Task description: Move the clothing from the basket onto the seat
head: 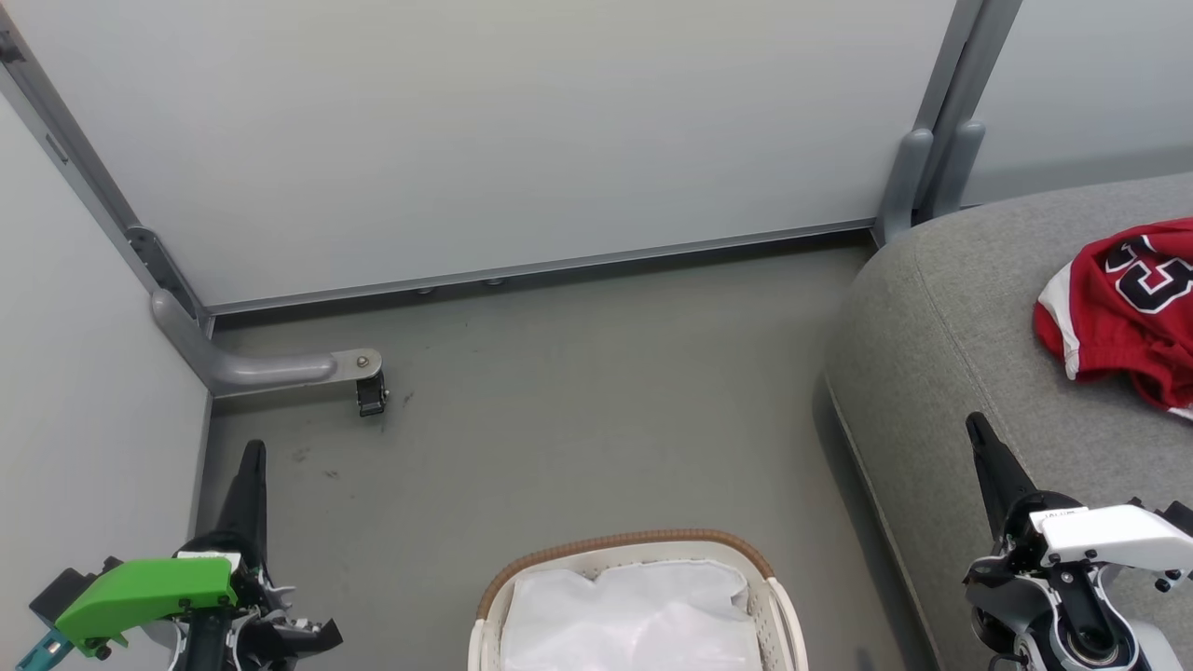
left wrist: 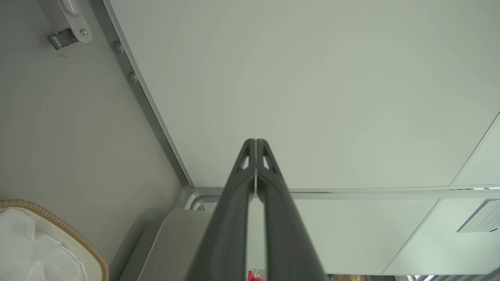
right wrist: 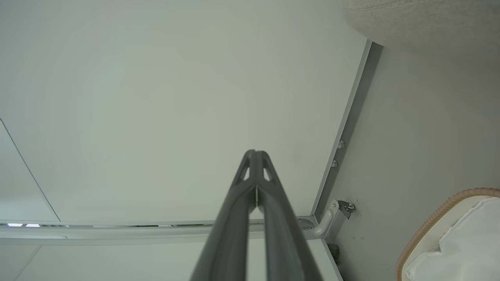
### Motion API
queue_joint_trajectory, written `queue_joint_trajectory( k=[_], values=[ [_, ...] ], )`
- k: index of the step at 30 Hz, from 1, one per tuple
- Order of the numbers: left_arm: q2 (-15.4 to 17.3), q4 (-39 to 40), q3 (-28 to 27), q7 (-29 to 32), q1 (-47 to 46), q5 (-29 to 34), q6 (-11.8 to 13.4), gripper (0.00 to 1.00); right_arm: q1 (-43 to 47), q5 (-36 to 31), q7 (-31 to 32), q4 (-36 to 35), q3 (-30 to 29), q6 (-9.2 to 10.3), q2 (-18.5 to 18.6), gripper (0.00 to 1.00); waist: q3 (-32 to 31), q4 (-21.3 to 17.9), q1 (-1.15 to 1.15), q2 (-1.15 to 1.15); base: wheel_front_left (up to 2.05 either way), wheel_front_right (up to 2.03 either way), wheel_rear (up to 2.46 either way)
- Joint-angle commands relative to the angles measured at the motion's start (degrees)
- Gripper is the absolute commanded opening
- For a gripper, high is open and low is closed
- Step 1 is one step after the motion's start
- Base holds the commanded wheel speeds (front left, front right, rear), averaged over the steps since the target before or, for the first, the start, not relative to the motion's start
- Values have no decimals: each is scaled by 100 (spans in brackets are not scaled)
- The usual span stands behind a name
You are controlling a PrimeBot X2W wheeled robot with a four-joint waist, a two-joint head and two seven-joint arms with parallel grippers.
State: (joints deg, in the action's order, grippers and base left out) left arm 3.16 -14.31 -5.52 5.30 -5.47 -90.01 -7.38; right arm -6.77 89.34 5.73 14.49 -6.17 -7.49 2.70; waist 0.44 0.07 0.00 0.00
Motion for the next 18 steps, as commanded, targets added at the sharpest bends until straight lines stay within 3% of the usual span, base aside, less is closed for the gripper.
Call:
queue_joint_trajectory(
  k=[1,18],
  values=[
    [36,30,-31,34,-112,-118,-19,0,68,121,44,-40,-24,0,31,0,-5,-1,0,0,0,0,0],
    [23,34,-67,107,-107,-288,-20,0,93,315,97,-63,-50,0,32,0,-27,-7,0,0,0,0,0]
  ],
)
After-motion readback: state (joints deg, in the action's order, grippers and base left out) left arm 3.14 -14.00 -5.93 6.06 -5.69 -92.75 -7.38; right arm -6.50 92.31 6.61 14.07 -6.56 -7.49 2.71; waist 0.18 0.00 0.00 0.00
